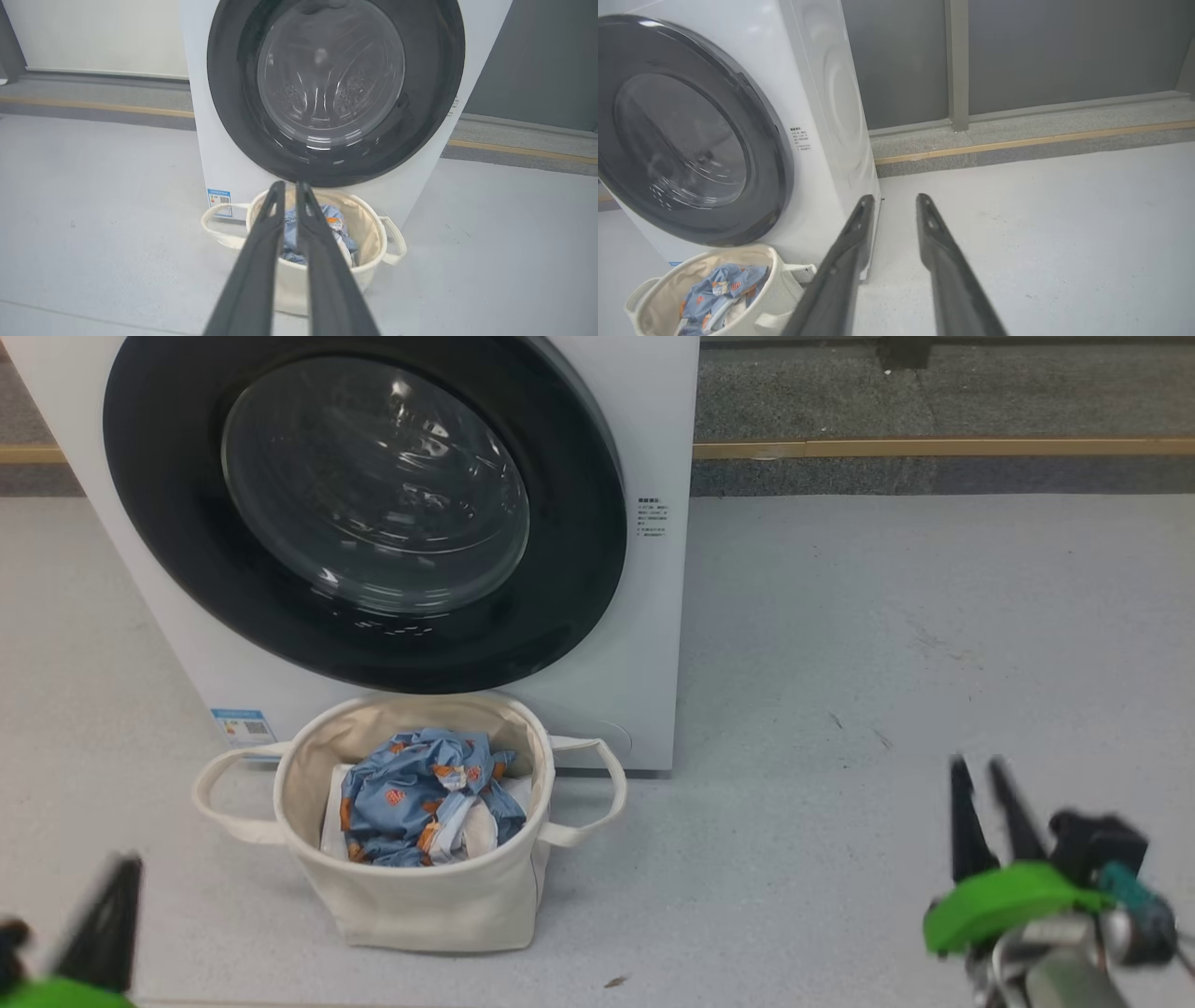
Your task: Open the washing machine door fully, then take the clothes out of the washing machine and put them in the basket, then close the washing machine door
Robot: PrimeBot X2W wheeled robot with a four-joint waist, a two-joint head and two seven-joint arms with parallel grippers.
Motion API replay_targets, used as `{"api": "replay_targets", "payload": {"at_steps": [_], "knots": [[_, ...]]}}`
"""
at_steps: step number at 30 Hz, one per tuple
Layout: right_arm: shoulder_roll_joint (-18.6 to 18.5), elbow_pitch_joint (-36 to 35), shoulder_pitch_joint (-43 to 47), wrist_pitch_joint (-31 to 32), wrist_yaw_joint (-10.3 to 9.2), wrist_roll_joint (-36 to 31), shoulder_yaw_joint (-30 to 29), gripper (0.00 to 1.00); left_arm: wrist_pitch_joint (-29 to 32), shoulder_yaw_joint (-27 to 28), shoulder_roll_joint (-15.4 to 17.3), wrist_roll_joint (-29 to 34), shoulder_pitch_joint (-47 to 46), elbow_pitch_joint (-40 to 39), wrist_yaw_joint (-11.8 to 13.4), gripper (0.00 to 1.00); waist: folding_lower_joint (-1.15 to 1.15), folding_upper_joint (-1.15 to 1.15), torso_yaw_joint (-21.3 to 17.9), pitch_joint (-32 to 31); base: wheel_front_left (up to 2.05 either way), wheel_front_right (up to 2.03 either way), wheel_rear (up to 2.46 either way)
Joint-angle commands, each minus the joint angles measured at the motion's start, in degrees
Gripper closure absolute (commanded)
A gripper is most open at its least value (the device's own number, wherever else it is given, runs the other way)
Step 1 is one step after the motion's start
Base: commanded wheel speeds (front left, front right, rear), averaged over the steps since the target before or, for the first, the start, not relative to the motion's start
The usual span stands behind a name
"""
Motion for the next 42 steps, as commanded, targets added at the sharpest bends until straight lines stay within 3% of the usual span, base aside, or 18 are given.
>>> {"api": "replay_targets", "payload": {"at_steps": [1,3,10,14,42], "knots": [[0.1,0.4,0.4,0.1,0.00,0.1,0.0,1.00,0.0,-0.2,-0.5,-0.1,0.4,0.3,0.0,1.00,0.00,0.00,0.0,0.0,0.00,0.00,0.00],[0.5,2.5,2.6,0.2,0.00,0.1,0.1,1.00,0.1,-1.4,-2.8,-0.1,2.4,1.7,0.0,1.00,0.00,0.00,0.0,0.0,0.00,0.00,0.00],[0.7,2.0,2.6,1.5,0.00,4.3,-0.6,1.00,1.4,-0.3,-4.3,-3.1,2.4,1.0,0.0,1.00,0.13,0.00,0.3,0.2,0.00,0.00,0.00],[0.9,1.5,2.8,2.3,0.00,7.3,-1.0,1.00,2.2,0.3,-5.4,-5.2,2.3,0.5,0.0,1.00,0.01,0.00,0.6,0.5,0.00,0.00,0.00],[1.8,-1.1,3.4,6.7,-0.01,23.8,-3.0,1.00,6.7,4.1,-11.1,-17.0,2.2,-2.4,0.0,1.00,0.00,0.00,1.8,1.7,0.00,0.00,0.00]]}}
